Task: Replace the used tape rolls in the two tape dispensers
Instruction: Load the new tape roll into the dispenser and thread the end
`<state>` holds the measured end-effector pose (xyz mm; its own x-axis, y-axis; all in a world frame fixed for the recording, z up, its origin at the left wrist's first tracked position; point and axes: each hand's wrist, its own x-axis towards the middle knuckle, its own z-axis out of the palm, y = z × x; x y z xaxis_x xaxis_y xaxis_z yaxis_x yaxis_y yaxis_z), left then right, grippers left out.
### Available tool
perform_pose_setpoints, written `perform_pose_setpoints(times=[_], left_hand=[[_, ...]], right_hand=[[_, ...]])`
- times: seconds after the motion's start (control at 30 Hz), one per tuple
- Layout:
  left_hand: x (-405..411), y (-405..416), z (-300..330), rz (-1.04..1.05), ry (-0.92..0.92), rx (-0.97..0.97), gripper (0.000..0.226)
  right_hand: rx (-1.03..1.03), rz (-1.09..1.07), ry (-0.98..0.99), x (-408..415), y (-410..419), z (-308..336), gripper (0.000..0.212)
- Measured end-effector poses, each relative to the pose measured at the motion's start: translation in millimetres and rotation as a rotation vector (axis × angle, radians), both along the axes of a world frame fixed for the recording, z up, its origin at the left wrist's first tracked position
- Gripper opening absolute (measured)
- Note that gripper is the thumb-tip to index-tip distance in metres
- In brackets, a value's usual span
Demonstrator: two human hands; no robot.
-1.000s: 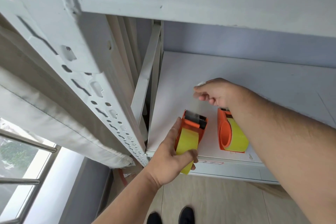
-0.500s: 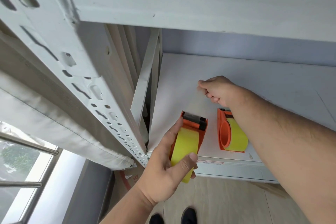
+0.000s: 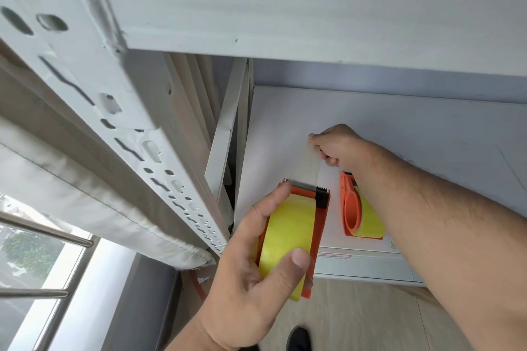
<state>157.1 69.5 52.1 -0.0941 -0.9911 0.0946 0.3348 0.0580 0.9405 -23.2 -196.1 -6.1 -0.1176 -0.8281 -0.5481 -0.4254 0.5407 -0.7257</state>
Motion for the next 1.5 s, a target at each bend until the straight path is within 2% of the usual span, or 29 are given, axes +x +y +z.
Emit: perform_pose_setpoints(times=[0.1,0.2,0.3,0.4,0.47,0.5,0.57,0.6,0.67,0.87,0.97,1.03,1.17,1.23,1.3,1.4,1.5], left_hand=[[-1.8,-0.5,8.7,0.126,-0.031,-0.02,0.057],[1.6,-12.9,20.7,0.286,-0.082,-0.1,0.051],[6.1,-29.5,37.9,0.369,-0.042,-0.135,0.039],[7.2,-46.9,49.4,0.389,-0.046,-0.169,0.036],[6.5,-55.7,52.1,0.391,-0.061,-0.171,0.035],[5.5,-58.4,52.6,0.394,-0.075,-0.168,0.035],[2.4,-62.7,49.8,0.404,-0.106,-0.152,0.037],[0.1,-64.2,47.9,0.404,-0.106,-0.139,0.038],[-5.2,-68.1,44.1,0.399,-0.078,-0.103,0.038],[-13.7,-82.0,30.9,0.394,-0.044,-0.02,0.031],[-14.5,-87.7,25.4,0.387,-0.096,0.014,0.03],[-15.2,-89.2,22.4,0.374,-0.131,0.029,0.03],[-17.2,-89.1,13.2,0.375,-0.169,0.041,0.031],[-19.1,-88.6,8.2,0.374,-0.179,0.055,0.032],[-22.1,-87.7,1.3,0.362,-0.167,0.065,0.031],[-26.1,-86.8,-14.9,0.358,-0.161,0.069,0.033],[-29.1,-85.5,-27.0,0.355,-0.19,0.087,0.035]], right_hand=[[0.058,-0.07,-0.076,5.4,8.7,-5.4,0.015],[0.139,-0.115,-0.252,7.7,27.3,-18.5,0.026],[0.26,-0.164,-0.456,12.0,47.3,-39.6,0.031],[0.348,-0.245,-0.654,23.1,71.4,-63.6,0.02],[0.356,-0.327,-0.839,27.1,90.6,-76.1,0.042],[0.364,-0.349,-0.928,30.9,106.5,-64.7,0.044],[0.343,-0.381,-1.064,33.1,134.9,-47.5,0.017],[0.315,-0.401,-1.143,30.3,146.8,-44.4,0.012],[0.245,-0.428,-1.232,28.1,167.5,-29.4,0.021],[0.156,-0.487,-1.217,36.2,189.4,-12.9,0.022],[0.101,-0.403,-1.259,39.4,198.6,-4.7,0.02],[0.056,-0.352,-1.126,42.6,200.8,-5.5,0.018],[0.031,-0.355,-0.707,47.0,200.6,-8.6,0.014],[0.032,-0.381,-0.648,48.6,203.1,-12.3,0.02],[0.026,-0.437,-0.691,49.7,207.3,-15.9,0.023],[0.044,-0.486,-0.848,54.0,214.2,-15.7,0.013],[0.041,-0.493,-0.884,57.9,220.1,-16.2,0.009]])
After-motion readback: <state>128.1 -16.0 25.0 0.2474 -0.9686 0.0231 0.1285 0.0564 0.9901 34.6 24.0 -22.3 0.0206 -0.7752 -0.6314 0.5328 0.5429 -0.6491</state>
